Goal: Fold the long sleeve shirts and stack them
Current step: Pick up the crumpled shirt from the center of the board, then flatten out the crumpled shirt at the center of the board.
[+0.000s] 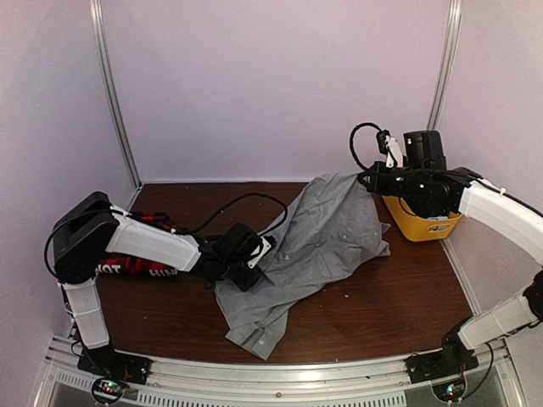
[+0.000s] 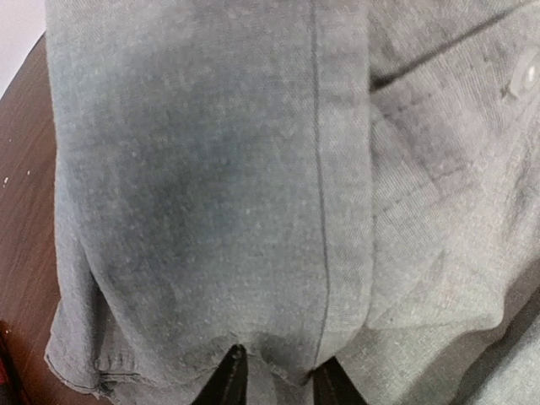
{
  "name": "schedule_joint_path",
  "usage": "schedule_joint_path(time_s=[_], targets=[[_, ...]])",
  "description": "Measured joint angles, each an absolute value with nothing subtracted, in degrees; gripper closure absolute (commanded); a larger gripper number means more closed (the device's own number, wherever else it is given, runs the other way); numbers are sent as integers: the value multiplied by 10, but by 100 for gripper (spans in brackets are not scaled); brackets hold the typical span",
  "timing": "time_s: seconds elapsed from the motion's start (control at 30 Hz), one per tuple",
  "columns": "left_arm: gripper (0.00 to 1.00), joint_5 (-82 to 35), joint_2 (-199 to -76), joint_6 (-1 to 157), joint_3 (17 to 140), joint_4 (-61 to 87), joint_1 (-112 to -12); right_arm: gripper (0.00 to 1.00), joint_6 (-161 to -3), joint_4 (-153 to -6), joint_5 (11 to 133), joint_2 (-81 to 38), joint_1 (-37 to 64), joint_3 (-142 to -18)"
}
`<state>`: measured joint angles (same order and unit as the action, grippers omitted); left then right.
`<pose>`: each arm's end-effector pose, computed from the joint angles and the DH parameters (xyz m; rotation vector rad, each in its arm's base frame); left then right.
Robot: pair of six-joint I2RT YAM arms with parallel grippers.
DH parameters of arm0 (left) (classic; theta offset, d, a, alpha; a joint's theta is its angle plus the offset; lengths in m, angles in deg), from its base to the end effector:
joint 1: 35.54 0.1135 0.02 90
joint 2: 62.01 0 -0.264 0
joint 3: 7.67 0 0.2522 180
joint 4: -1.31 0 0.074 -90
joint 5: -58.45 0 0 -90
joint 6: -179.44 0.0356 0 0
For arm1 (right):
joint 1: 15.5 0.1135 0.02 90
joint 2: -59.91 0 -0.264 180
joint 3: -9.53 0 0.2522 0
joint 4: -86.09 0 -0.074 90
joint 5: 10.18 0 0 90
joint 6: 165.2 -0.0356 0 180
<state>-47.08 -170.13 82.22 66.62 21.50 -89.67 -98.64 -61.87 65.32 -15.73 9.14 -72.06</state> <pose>0.2276 -0.2985 0.1364 0.8815 2.3060 -0.1193 0.2715 0.1343 0.3477 -0.1881 2.0926 0.7756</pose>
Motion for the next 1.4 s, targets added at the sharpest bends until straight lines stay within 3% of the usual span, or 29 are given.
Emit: schedule_joint_path(time_s=[0.17, 0.57, 0.73, 1.0, 1.4], targets=[[100, -466, -1702, 825, 677, 204, -897, 100, -985, -620, 652, -157, 90, -711], [100, -460, -1682, 830, 689, 224, -877, 100, -970, -595, 661, -147, 85, -711], [100, -450, -1549, 830, 701, 279, -842, 100, -949, -544, 677, -106, 84, -736], [100, -435, -1355, 835, 823, 323, -837, 100, -914, -478, 631, -8, 85, -808], [100, -440, -1231, 816, 971, 383, -843, 100, -961, -433, 553, 83, 87, -902]])
